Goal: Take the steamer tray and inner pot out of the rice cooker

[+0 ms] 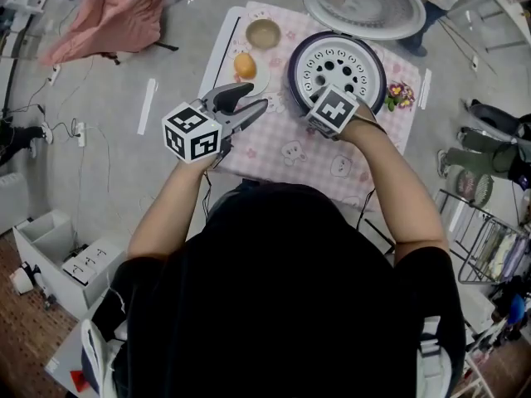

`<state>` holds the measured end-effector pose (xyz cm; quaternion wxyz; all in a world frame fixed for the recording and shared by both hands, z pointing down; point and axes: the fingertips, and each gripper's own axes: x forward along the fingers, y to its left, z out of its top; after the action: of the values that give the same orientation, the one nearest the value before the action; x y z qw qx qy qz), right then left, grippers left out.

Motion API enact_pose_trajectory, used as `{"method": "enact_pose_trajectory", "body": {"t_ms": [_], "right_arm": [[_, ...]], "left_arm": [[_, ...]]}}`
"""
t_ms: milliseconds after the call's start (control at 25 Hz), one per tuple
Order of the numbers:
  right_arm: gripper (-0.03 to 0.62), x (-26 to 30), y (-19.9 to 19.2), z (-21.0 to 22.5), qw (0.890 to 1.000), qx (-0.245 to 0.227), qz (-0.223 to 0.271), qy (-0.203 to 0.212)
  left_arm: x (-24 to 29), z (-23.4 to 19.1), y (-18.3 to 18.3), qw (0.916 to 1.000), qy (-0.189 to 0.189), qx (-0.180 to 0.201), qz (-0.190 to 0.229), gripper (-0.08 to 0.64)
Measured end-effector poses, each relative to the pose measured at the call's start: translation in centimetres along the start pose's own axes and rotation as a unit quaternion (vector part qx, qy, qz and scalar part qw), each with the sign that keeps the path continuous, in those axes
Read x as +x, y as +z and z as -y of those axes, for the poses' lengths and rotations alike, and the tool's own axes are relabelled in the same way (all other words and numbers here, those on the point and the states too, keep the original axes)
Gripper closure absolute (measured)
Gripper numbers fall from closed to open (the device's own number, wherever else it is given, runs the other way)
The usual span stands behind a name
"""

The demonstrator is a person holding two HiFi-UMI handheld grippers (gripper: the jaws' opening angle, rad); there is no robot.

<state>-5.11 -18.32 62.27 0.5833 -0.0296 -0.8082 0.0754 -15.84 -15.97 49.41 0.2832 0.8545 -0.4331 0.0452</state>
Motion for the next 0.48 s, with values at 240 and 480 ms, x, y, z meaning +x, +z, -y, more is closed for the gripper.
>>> {"method": "enact_pose_trajectory", "body": {"t_ms": [240,480], "right_arm": [[0.382,-0.9,-0.2,-0.5,1.0,-0.004,0.005,0.002],[0.423,-2.4,-0.6,-0.9,1.0,0.003,0.014,0.002]], "left_arm": [[0.1,0.4,-0.7,1.0,-0.003,-0.003,-0.004,0.344],[0.1,0.7,-0.6,1.0,-0.006,-0.003,-0.004,0.344]]}}
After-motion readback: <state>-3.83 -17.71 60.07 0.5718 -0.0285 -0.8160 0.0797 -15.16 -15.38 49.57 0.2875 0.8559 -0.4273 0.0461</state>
